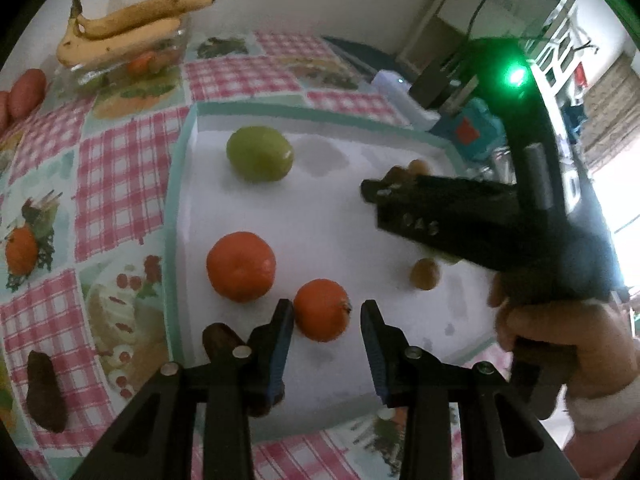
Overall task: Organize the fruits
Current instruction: 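Carry the avocado and orange into the white tray and open both tools, then move both open tools back toward the remaining fruit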
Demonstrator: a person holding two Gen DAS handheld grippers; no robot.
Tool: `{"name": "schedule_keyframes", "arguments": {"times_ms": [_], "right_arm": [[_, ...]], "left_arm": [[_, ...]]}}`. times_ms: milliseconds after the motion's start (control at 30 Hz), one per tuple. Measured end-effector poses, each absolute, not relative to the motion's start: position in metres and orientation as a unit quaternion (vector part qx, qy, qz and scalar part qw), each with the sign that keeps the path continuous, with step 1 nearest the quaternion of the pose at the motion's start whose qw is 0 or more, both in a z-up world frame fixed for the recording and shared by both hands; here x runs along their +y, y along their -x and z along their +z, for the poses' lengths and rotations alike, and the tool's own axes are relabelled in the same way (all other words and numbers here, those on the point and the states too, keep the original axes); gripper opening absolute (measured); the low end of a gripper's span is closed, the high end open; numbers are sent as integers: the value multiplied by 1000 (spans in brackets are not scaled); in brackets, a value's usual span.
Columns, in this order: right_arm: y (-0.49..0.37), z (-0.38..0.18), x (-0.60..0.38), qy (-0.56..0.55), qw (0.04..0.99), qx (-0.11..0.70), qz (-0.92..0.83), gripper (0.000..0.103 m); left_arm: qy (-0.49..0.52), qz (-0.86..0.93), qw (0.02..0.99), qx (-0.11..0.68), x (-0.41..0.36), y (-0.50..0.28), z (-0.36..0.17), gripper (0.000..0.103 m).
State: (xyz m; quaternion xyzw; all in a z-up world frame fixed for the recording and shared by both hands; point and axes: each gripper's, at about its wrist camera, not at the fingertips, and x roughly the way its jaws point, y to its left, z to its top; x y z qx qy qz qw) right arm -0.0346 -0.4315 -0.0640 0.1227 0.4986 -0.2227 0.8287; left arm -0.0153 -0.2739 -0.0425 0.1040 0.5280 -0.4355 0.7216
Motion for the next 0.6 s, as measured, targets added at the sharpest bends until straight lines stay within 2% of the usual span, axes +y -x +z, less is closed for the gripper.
{"name": "schedule_keyframes", "arguments": {"times_ms": [233,300,400,467,500,567,600], "right_arm": [[43,-40,-415,-120,838,484,-224,57],[44,-32,-407,-118,840,480,-224,63],[46,-24,-394,-121,840,477,-228,67],[45,-22,-384,-127,840,477,-224,68],[45,-20,-378,-128,841,476,-223,70],[43,-17,-366,-129,842,474,-224,86],[42,-14,-359,-132,843,471,-223,87]], "left_arm": [[-97,-404,746,520,-235,4,-16,40],[-79,-372,764,522,-212,-11,-11,48],[-33,-335,778,530,-176,-32,-5,53],[-6,-287,799,528,-145,-49,-3,64],[1,-267,808,525,-133,-54,-3,66],[9,-216,825,522,-109,-66,-5,71],[12,-187,834,519,-94,-73,-7,73]]}}
